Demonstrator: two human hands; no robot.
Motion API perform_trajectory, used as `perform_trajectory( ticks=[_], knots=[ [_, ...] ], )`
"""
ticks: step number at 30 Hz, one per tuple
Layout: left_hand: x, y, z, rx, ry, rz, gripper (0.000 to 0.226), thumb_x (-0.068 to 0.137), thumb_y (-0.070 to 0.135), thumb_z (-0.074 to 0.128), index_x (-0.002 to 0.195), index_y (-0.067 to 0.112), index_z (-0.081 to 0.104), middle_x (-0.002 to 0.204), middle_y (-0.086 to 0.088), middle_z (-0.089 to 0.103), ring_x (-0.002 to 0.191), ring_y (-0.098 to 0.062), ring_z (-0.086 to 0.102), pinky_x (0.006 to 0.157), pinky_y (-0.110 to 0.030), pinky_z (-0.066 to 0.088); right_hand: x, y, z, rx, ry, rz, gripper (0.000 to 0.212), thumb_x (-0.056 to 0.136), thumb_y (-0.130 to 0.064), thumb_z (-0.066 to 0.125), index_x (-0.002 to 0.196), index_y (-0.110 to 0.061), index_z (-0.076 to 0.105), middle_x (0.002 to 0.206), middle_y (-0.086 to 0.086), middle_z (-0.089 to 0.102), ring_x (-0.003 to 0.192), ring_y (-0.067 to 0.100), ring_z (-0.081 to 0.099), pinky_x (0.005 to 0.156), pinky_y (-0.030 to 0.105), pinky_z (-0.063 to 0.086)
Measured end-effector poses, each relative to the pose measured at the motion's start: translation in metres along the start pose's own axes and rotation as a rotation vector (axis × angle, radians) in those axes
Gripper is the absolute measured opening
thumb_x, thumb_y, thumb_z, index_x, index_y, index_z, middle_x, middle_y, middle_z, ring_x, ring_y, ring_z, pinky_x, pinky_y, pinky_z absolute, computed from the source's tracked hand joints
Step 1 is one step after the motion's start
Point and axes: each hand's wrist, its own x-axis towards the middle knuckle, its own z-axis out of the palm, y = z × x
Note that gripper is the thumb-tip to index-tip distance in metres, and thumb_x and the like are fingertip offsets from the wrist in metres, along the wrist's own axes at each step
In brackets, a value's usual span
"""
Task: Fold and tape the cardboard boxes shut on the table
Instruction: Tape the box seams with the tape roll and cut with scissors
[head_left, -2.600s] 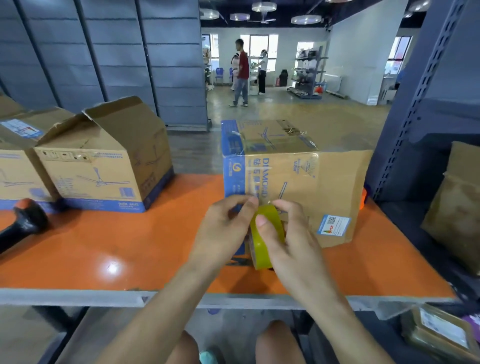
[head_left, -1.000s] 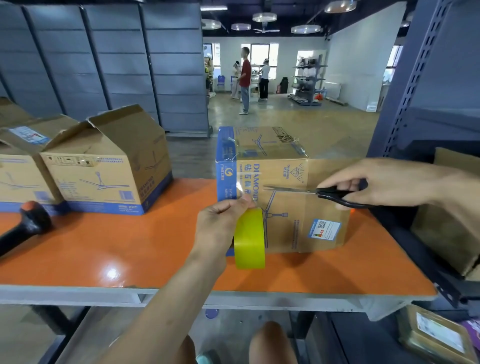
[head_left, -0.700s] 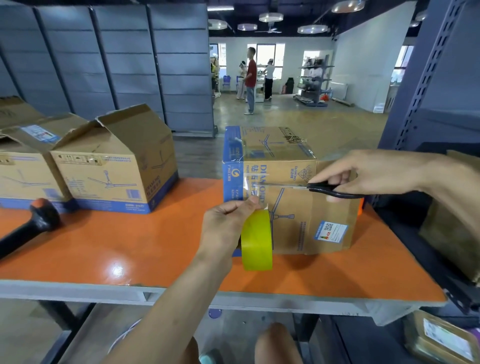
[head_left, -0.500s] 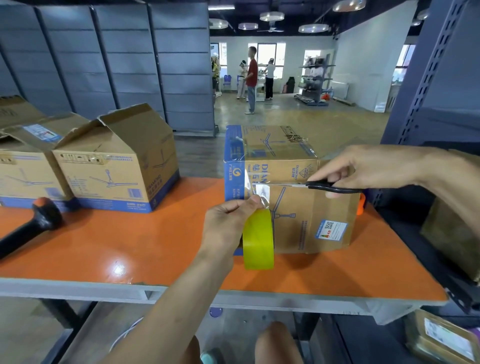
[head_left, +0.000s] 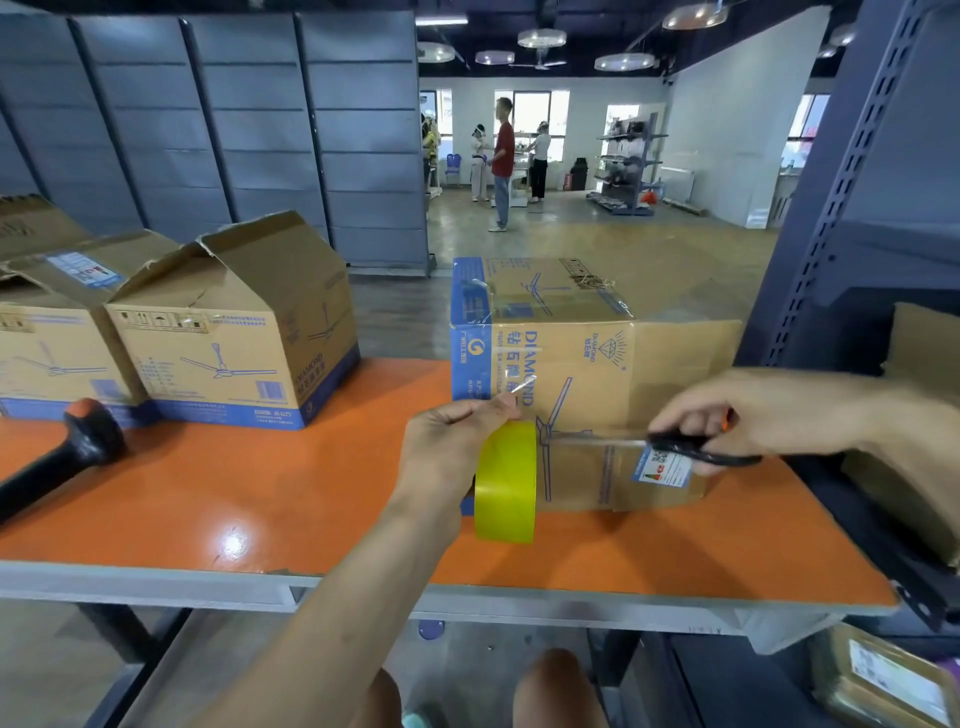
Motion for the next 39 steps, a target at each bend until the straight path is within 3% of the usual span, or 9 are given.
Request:
perform_trajectory(
  ticks=[3, 7, 11, 16, 20, 26, 32, 35, 39],
  knots=[
    [0.0, 0.002, -0.001, 0.009, -0.008, -0.01, 0.021, 0.088, 0.023, 0.078, 0.092, 0.002, 0.08, 0.085, -0.007, 0.077, 0.069, -0.018, 0.066, 0.06, -0.022, 0.053, -0.002, 0.011, 0.03, -0.09, -0.057, 0.052, 0.046, 0.088, -0.016, 0.073, 0.098, -0.058, 0.061, 0.097, -0.024, 0.068, 0.089, -0.005, 0.063, 0.08, 0.016, 0.049],
    [0.002, 0.003, -0.002, 0.026, -0.025, -0.024, 0.02, 0.087, 0.024, 0.079, 0.09, 0.004, 0.08, 0.085, -0.007, 0.077, 0.069, -0.018, 0.067, 0.061, -0.024, 0.054, 0.004, 0.01, 0.074, -0.038, 0.03, 0.08, 0.04, 0.085, -0.02, 0.076, 0.111, -0.047, 0.061, 0.103, -0.023, 0.061, 0.094, -0.005, 0.057, 0.081, 0.016, 0.048],
    [0.002, 0.004, -0.003, 0.029, -0.022, -0.028, 0.021, 0.087, 0.023, 0.079, 0.091, 0.002, 0.08, 0.089, -0.01, 0.077, 0.071, -0.019, 0.067, 0.064, -0.026, 0.054, 0.01, -0.01, 0.079, -0.196, 0.067, 0.037, 0.037, 0.097, -0.016, 0.061, 0.125, -0.041, 0.056, 0.115, -0.023, 0.053, 0.105, 0.001, 0.054, 0.086, 0.023, 0.049],
    [0.002, 0.002, -0.003, 0.011, -0.023, -0.028, 0.022, 0.088, 0.02, 0.078, 0.093, -0.001, 0.079, 0.087, -0.008, 0.077, 0.07, -0.018, 0.067, 0.063, -0.023, 0.053, 0.015, -0.063, 0.048, -0.207, 0.502, -0.252, 0.013, 0.103, -0.031, 0.048, 0.102, -0.035, 0.06, 0.1, -0.021, 0.059, 0.094, 0.006, 0.055, 0.076, 0.032, 0.049],
    [0.001, 0.003, -0.001, 0.006, -0.027, -0.022, 0.022, 0.089, 0.021, 0.077, 0.092, -0.001, 0.078, 0.084, -0.005, 0.077, 0.068, -0.014, 0.068, 0.063, -0.021, 0.052, 0.054, -0.09, 0.01, -0.141, 0.864, -0.424, 0.023, 0.102, -0.033, 0.054, 0.121, -0.026, 0.065, 0.115, -0.012, 0.061, 0.108, 0.014, 0.049, 0.08, 0.038, 0.05],
    [-0.003, 0.0, 0.001, 0.009, -0.029, -0.018, 0.019, 0.09, 0.015, 0.076, 0.094, -0.004, 0.078, 0.096, -0.012, 0.078, 0.08, -0.019, 0.069, 0.078, -0.029, 0.054, 0.103, -0.091, -0.006, -0.165, 0.715, -0.412, 0.043, 0.105, -0.045, 0.039, 0.139, -0.03, 0.061, 0.142, -0.014, 0.059, 0.134, 0.013, 0.047, 0.111, 0.041, 0.041],
    [-0.002, -0.002, -0.003, 0.033, -0.033, -0.014, 0.018, 0.09, 0.017, 0.076, 0.092, 0.0, 0.079, 0.093, -0.011, 0.078, 0.08, -0.019, 0.068, 0.079, -0.031, 0.052, 0.11, -0.086, 0.012, -0.183, 0.899, -0.448, 0.041, 0.102, -0.046, 0.049, 0.133, -0.026, 0.067, 0.133, -0.011, 0.066, 0.125, 0.011, 0.061, 0.102, 0.036, 0.051],
    [-0.002, 0.0, -0.008, 0.036, -0.046, -0.02, 0.02, 0.089, 0.02, 0.077, 0.091, 0.001, 0.079, 0.091, -0.01, 0.078, 0.075, -0.019, 0.069, 0.067, -0.025, 0.054, 0.109, -0.085, 0.013, -0.239, 0.901, -0.456, 0.045, 0.099, -0.048, 0.053, 0.135, -0.023, 0.065, 0.136, -0.009, 0.064, 0.127, 0.014, 0.061, 0.1, 0.041, 0.052],
    [-0.006, 0.002, -0.019, 0.052, -0.066, -0.003, 0.017, 0.089, 0.024, 0.077, 0.083, 0.009, 0.081, 0.092, -0.01, 0.079, 0.079, -0.02, 0.07, 0.076, -0.031, 0.052, 0.103, -0.082, 0.016, -0.358, 0.839, -0.432, 0.064, 0.093, -0.059, 0.056, 0.145, -0.022, 0.054, 0.147, -0.008, 0.055, 0.136, 0.015, 0.052, 0.109, 0.041, 0.046]
  ],
)
